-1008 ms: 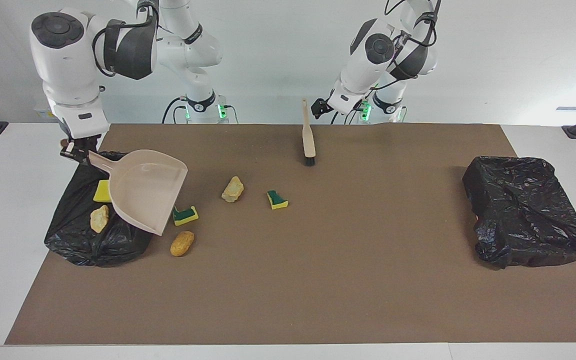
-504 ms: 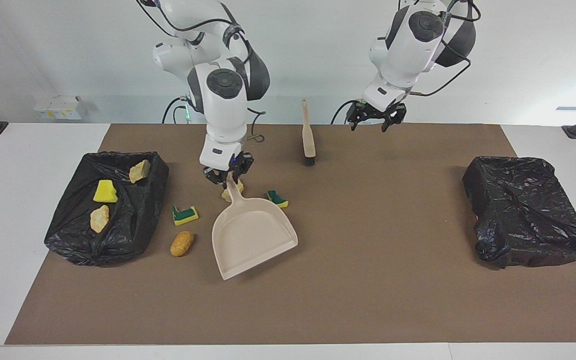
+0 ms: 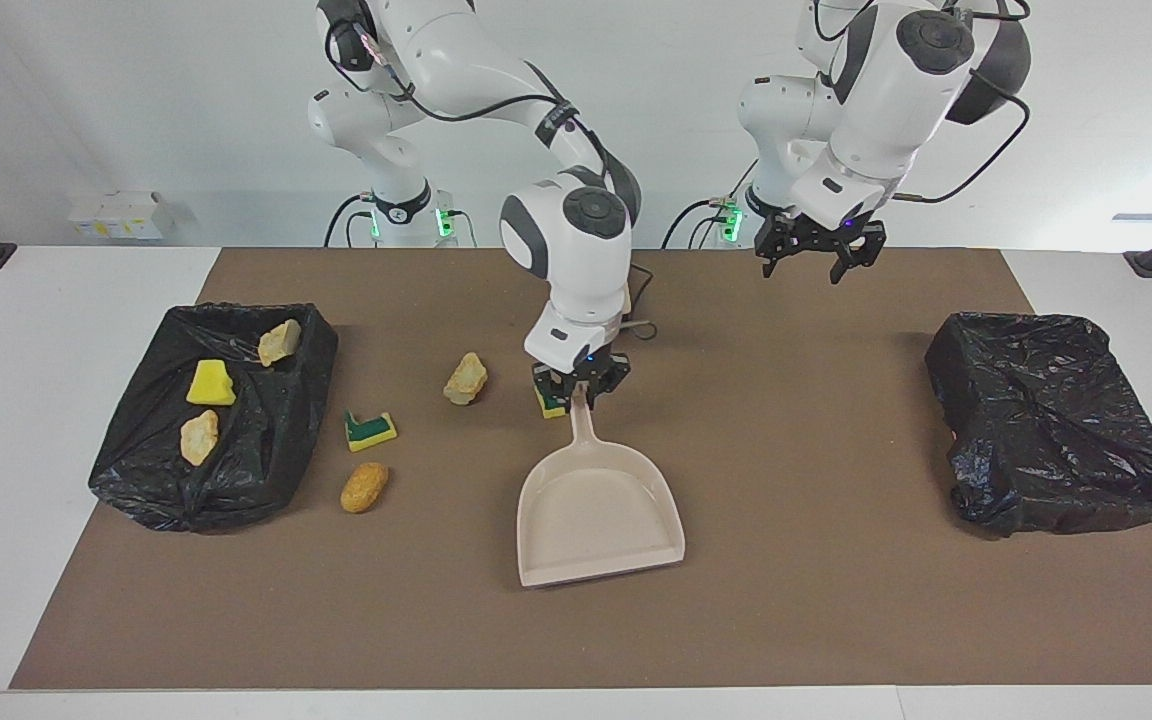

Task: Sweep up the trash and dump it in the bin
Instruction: 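Lower the dustpan near the crumbs while the left gripper releases the brush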

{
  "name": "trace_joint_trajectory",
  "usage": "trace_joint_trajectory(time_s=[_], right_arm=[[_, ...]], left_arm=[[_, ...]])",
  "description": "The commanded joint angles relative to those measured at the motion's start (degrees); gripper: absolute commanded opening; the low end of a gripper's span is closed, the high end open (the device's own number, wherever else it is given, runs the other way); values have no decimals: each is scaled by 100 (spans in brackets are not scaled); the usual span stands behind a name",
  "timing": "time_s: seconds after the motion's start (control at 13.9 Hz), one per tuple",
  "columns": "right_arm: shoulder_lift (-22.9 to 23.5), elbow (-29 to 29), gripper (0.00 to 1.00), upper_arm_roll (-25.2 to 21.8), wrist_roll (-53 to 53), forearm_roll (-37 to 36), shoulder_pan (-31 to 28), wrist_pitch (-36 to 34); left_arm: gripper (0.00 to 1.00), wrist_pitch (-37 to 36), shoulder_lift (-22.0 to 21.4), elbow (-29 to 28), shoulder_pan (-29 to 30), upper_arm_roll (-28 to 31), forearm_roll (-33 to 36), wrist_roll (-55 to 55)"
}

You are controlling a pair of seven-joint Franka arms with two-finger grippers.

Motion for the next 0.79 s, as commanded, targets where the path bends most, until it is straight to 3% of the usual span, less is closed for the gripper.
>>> trace_joint_trajectory(time_s=[0.0,0.07,0.14,0.36,0.72], right_arm=[[290,447,0,61,152,412,-75,259],[290,403,0,61,335,674,-75,540],[281,394,99,52,407,686,-57,700],[229,280,100,52,372,660,-48,702],[-456,-334,100,61,372,774,-118,175]], left_arm=[[100,-420,90,546,223,-73,266,163],[100,-499,90,660,268,-73,266,381],[100,-561,99,783,355,-73,310,566],[100,-885,274,1284,522,-64,372,726],[100,-1300,670,1953,637,-38,354,735]])
